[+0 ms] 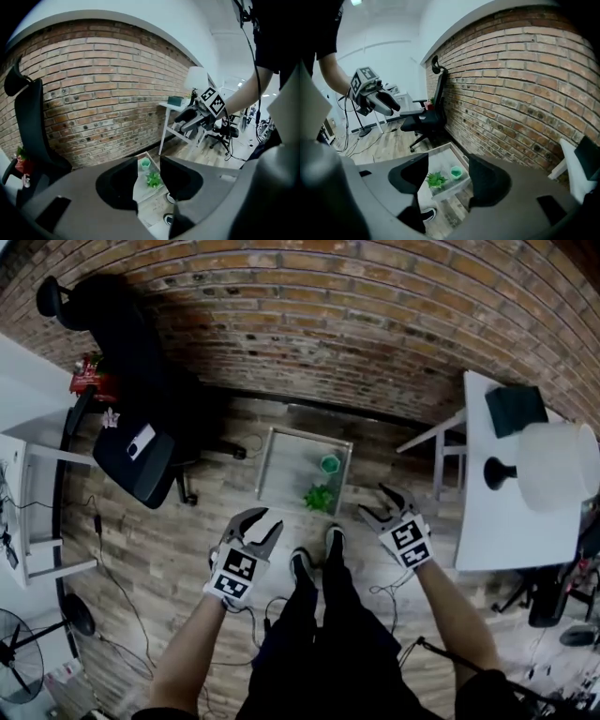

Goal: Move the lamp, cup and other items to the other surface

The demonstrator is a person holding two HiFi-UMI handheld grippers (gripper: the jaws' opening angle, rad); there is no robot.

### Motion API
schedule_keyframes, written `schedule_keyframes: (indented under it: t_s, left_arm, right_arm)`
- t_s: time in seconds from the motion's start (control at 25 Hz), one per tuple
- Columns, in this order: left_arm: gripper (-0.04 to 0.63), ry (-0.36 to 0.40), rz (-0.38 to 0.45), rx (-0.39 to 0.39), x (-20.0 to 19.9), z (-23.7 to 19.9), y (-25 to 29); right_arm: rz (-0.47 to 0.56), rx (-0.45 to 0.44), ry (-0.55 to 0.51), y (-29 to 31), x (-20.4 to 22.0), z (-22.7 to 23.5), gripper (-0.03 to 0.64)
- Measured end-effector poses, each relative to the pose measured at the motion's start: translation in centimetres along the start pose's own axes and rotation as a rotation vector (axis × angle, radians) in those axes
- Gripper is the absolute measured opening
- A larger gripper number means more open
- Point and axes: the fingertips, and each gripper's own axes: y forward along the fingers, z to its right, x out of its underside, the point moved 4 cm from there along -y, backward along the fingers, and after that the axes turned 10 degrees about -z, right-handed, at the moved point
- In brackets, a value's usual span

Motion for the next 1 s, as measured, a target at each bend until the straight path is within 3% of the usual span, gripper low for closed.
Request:
schedule_keyframes:
  t_s: [0.28,0.68,1.0]
  left_arm:
    - [0.137,-0.099,-0.021,-0.031,1.2,-0.6,4.2]
    - [0.133,-0.238,-0.098,-0.028,6.9,-0.8,9.6]
    - [0.133,-0.323,-0.115,-0.040,10.3,-1.7,13.2]
  right_arm:
    - [-0.049,-0.033,0.003,8.8,2.2,2.0,0.272]
    - [-0.139,-0.047,0.012,21.3,4.9,3.9,0.287]
    - [-0.255,-0.100,-0.022,29.8,9.6,3.7,0.311]
